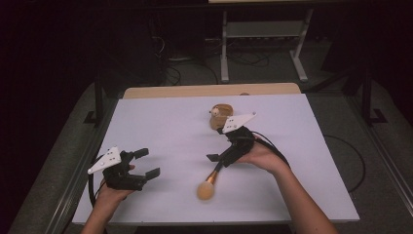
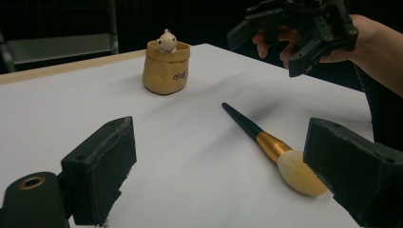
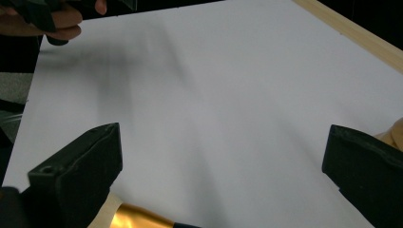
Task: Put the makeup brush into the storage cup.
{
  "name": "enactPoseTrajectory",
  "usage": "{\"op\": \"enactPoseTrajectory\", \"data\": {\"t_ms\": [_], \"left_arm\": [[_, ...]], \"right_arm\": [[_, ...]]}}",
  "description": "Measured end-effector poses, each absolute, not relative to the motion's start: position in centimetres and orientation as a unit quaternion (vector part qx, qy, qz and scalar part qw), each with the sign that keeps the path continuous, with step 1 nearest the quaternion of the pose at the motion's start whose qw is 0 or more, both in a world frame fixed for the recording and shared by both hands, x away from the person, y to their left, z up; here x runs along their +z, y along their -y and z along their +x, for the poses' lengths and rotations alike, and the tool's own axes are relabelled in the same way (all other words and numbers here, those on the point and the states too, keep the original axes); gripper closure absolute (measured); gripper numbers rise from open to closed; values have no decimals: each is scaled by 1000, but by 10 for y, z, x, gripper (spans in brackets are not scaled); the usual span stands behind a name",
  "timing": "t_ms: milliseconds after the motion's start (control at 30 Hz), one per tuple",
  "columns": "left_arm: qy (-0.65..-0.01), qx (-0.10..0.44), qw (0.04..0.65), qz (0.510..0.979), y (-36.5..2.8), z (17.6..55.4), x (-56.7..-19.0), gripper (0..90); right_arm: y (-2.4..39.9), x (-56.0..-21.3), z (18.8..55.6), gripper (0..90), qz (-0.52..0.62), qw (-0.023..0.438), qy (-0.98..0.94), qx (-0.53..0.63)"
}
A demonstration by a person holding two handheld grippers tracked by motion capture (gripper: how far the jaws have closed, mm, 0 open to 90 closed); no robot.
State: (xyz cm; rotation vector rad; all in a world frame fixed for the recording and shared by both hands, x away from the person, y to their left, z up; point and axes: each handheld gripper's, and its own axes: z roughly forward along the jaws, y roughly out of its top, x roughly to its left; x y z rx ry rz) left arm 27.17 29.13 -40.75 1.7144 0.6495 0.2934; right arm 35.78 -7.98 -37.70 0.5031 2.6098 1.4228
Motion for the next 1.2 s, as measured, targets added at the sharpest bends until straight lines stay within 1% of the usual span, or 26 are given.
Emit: {"op": "enactPoseTrajectory", "data": {"t_ms": [67,200,467,767,833,1100,1200], "left_arm": [[-280,126,600,739,-291,271,-407,100],[-280,126,599,739,-291,272,-408,100],[-281,126,599,739,-292,272,-407,100],[-282,126,600,738,-292,272,-407,100],[-281,126,600,738,-292,271,-407,100],[-280,126,599,740,-292,272,-407,100],[-281,125,600,739,-292,271,-407,101]], "right_arm": [[80,-379,358,0,161,66,-869,464],[78,-381,357,0,153,55,-877,453],[77,-385,357,0,130,55,-895,422],[75,-388,355,0,114,37,-910,398],[75,-390,356,38,92,36,-916,389],[72,-396,356,64,82,26,-926,369],[72,-398,356,91,77,20,-929,360]]}}
